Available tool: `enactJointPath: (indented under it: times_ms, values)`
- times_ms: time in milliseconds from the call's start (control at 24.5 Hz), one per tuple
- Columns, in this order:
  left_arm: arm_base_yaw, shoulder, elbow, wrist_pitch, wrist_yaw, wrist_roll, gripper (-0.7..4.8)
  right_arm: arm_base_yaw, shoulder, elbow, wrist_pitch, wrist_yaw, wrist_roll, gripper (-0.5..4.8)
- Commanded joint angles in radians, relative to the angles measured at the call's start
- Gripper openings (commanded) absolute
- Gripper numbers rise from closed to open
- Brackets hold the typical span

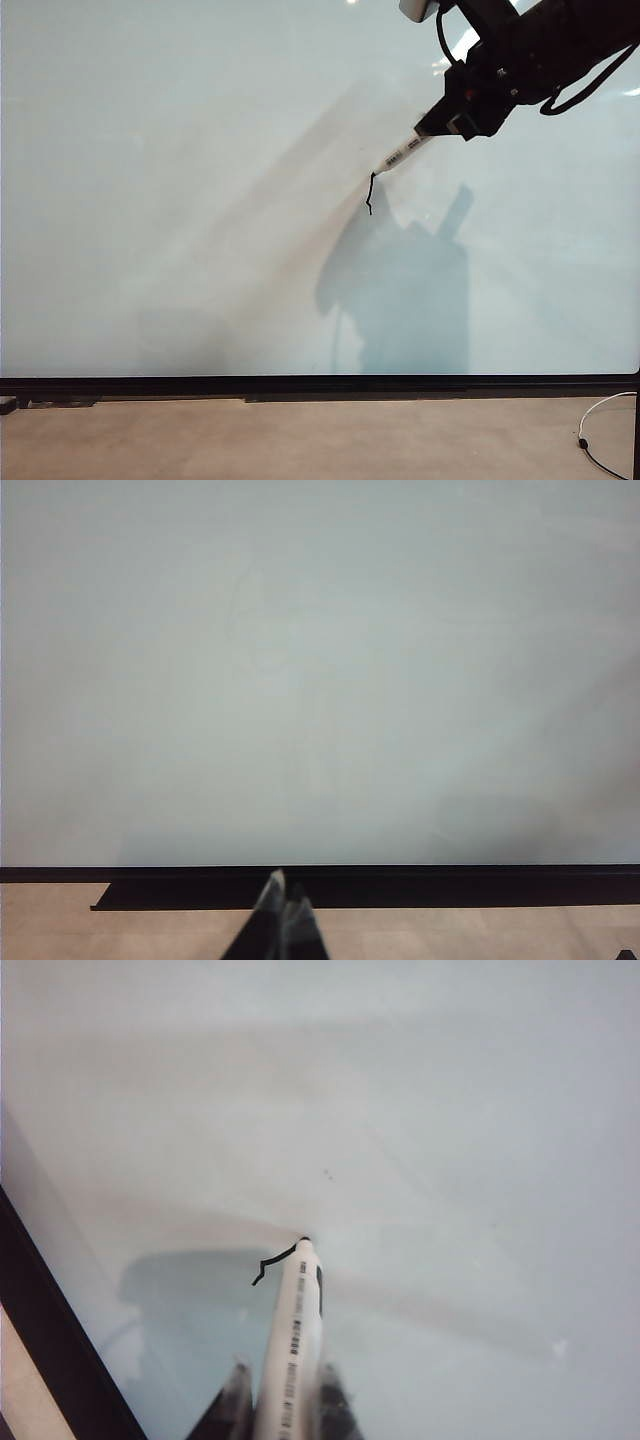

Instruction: Pick up the pen on the shelf to the right of the whiteboard and draw a rectangle.

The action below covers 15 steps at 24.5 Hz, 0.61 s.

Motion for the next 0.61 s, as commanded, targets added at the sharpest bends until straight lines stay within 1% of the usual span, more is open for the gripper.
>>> enactJointPath:
  times_ms: [41,611]
  values:
    - [0.000,0.001,0.003,0.006,0.000,0.005,-0.04,-0.001,-0.018,0.007,0.026,0.015,-0.004,-0.05]
    - [0.000,0.001,0.003,0.006,0.000,0.005,-0.04,-0.001,-0.048,0.007,0.026,0.011,-0.006,-0.05]
